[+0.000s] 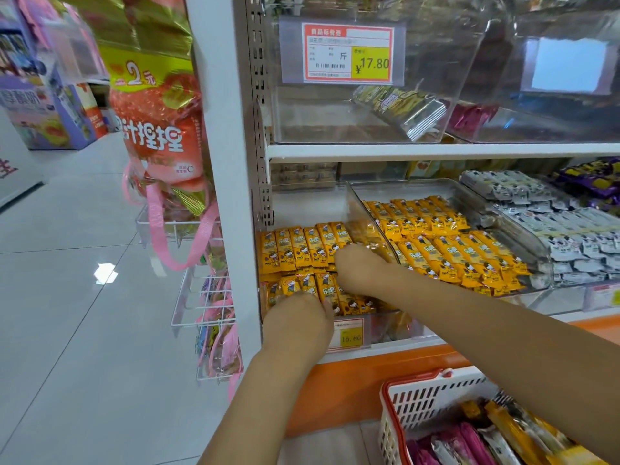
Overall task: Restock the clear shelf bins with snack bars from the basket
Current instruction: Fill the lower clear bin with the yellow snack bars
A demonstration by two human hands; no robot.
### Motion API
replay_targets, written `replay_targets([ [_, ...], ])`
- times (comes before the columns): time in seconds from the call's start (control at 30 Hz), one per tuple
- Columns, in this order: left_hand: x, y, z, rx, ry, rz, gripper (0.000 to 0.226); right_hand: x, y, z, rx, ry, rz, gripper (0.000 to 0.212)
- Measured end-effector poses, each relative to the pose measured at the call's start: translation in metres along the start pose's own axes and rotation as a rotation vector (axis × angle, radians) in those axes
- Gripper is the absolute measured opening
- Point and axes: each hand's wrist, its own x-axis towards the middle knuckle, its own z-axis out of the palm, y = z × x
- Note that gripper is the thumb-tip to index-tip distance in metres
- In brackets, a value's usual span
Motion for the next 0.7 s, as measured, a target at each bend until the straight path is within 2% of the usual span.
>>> replay_targets([
  [0.07,-0.008,-0.002,-0.003,0.026,0.019,0.054,0.049,-0.001,-0.004,0.005,0.203,0.024,-0.009,0.022],
  [0.17,-0.023,-0.004,-0.002,0.057,0.066,0.139,0.043,0.0,-0.018,0.015,0.608,-0.15,0.014,0.037],
  [0.23,-0.032,-0.006,-0.003,0.053,0.078,0.192,0.036,0.004,-0.026,0.019,0.758,-0.207,0.05,0.037],
  [0.3,-0.041,-0.01,-0.007,0.053,0.071,0.183,0.041,0.007,-0.032,0.02,0.871,-0.26,0.077,0.033],
  [0.43,-0.055,-0.021,-0.014,0.083,0.162,0.116,0.036,0.012,-0.051,0.018,1.037,-0.294,0.11,0.024],
  [0.5,-0.062,-0.023,-0.016,0.068,0.189,0.12,0.036,0.014,-0.058,0.019,1.061,-0.291,0.12,0.036],
  [0.6,-0.069,-0.023,-0.019,0.047,0.196,0.166,0.037,0.005,-0.057,0.016,1.077,-0.278,0.094,0.039],
  [0.7,-0.074,-0.02,-0.022,0.019,0.228,0.196,0.034,-0.02,-0.046,0.01,1.107,-0.158,0.017,0.034],
])
